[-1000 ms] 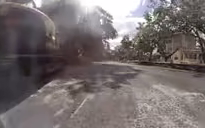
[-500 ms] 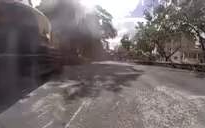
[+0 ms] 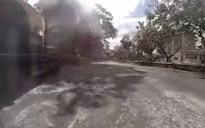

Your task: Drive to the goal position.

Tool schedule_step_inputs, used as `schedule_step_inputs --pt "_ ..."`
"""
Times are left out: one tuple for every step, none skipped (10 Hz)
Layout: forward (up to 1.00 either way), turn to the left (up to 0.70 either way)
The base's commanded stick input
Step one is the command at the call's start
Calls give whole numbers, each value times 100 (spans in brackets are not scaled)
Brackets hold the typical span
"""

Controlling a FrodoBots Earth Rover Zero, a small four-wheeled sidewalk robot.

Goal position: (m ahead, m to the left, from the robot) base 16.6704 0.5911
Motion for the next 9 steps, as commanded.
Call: schedule_step_inputs --pt "70 0" --pt "70 0" --pt "70 0" --pt "70 0" --pt "70 0" --pt "70 0" --pt "70 0" --pt "70 0" --pt "70 0"
